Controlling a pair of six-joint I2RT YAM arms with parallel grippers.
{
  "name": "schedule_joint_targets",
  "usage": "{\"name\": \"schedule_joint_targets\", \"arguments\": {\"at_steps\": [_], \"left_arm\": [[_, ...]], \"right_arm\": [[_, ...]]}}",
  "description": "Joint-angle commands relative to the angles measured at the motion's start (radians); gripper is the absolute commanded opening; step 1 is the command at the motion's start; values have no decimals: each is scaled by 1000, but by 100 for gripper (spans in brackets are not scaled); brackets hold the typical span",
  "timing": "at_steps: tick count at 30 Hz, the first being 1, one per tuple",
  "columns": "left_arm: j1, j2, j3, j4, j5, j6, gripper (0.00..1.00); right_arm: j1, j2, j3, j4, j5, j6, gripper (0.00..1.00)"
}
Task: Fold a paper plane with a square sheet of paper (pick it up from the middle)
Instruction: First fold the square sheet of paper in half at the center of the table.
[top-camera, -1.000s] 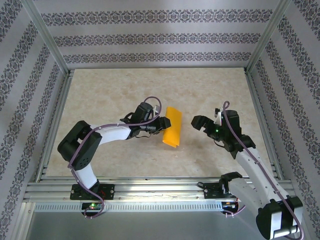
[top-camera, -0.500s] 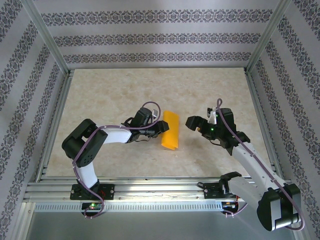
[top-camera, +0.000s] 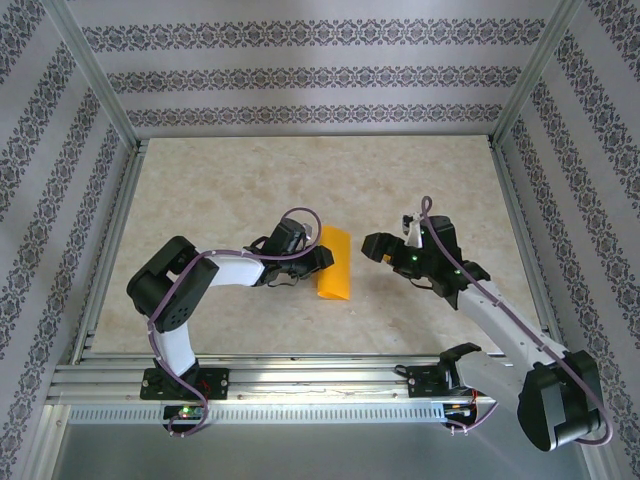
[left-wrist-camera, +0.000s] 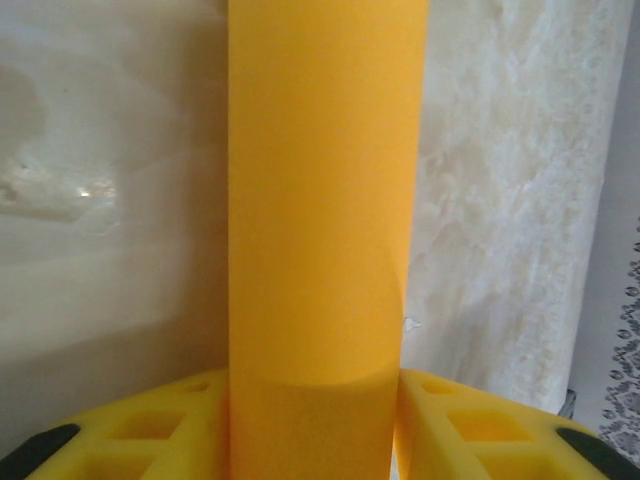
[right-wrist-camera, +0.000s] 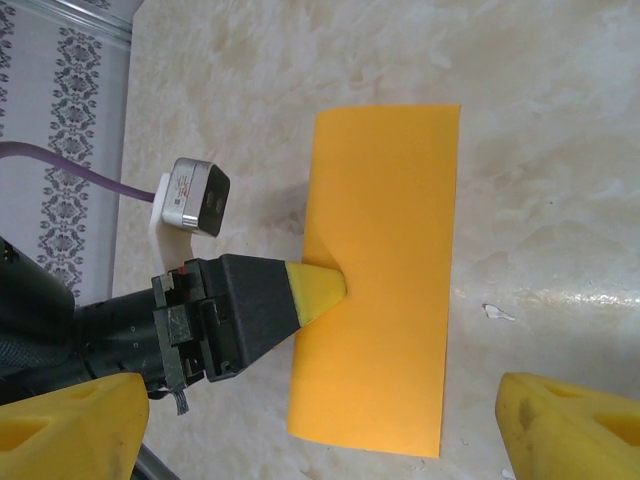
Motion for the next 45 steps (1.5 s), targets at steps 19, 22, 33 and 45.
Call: {"name": "schedule_joint_targets", "arguments": {"at_steps": [19,22,33,45], "left_arm": [[-9,-90,111,-442,-228,226,58],[-9,-77,125,-456,-226,237,57],[-8,-30,163,-443,-195,211,57],[-9,39,251,-600,-175,308,57]], "right_arm": [[37,87,-9,82,21,59,89],[41,97,-8,88,16,59,89],[48,98,-26,106,24,69,87],[50,91,-31,98,27,75,87]]}}
